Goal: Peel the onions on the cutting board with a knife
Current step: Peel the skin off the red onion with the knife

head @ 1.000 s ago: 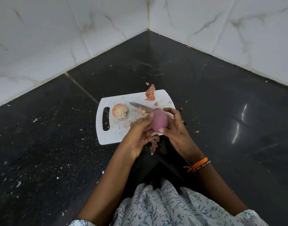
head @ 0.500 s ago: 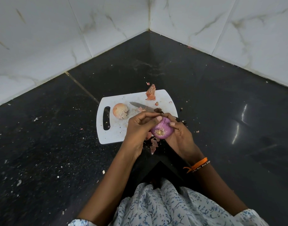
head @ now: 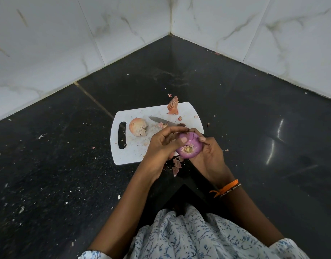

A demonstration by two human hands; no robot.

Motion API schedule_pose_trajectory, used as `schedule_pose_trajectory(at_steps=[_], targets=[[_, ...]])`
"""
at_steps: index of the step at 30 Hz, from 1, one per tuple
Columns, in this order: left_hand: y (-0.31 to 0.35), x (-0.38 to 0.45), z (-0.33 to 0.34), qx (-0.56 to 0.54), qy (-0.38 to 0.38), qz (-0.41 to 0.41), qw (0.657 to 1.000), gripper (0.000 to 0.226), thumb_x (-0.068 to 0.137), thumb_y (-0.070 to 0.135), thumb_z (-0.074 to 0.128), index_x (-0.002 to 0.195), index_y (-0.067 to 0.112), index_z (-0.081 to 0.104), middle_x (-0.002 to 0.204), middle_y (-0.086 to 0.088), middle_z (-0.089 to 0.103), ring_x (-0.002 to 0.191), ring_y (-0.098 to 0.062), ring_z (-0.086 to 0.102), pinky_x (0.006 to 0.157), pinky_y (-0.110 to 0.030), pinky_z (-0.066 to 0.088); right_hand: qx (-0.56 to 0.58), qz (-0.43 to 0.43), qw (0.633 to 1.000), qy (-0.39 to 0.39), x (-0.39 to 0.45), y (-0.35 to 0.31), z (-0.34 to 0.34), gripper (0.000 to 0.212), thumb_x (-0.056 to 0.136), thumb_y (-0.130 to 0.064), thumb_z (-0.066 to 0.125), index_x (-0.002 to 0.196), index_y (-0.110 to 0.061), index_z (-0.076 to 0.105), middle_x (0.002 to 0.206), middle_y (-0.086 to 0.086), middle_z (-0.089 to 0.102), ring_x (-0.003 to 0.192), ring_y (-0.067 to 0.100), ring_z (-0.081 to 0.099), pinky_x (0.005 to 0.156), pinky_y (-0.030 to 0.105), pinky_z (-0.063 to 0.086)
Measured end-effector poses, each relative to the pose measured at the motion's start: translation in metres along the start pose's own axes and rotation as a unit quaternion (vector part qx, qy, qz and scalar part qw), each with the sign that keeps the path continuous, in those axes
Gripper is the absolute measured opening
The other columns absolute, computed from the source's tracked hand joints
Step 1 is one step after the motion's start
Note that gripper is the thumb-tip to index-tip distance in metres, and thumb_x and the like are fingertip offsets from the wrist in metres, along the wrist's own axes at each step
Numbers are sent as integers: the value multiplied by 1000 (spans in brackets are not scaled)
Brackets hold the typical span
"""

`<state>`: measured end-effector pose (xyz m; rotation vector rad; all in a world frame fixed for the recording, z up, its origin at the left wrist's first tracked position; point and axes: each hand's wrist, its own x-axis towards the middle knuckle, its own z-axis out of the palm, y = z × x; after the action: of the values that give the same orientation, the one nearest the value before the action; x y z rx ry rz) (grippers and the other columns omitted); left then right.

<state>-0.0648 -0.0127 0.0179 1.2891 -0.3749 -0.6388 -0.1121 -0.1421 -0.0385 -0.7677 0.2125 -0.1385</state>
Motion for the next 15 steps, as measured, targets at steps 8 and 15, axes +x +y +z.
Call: schedule_pose_trajectory(at_steps=[8,15], targets=[[-8,1,4,-4,5,44,999,30,70,1,66,96,16,66,100,0,68,103,-15,62,78,-26,53,17,-21,997,-72,-10,-6,8,29,74,-30,63,96,-16,75,97,4,73,94,15,69,78,29,56],[-13,3,9,-26,39,44,998,24,75,2,66,91,20,68,97,-1,69,97,-15,64,75,-27,53,17,-16,1000,-19,-6,-4,9,32,77,-20,49,103,-2,52,91,6,71,93,21,64,78,29,56]])
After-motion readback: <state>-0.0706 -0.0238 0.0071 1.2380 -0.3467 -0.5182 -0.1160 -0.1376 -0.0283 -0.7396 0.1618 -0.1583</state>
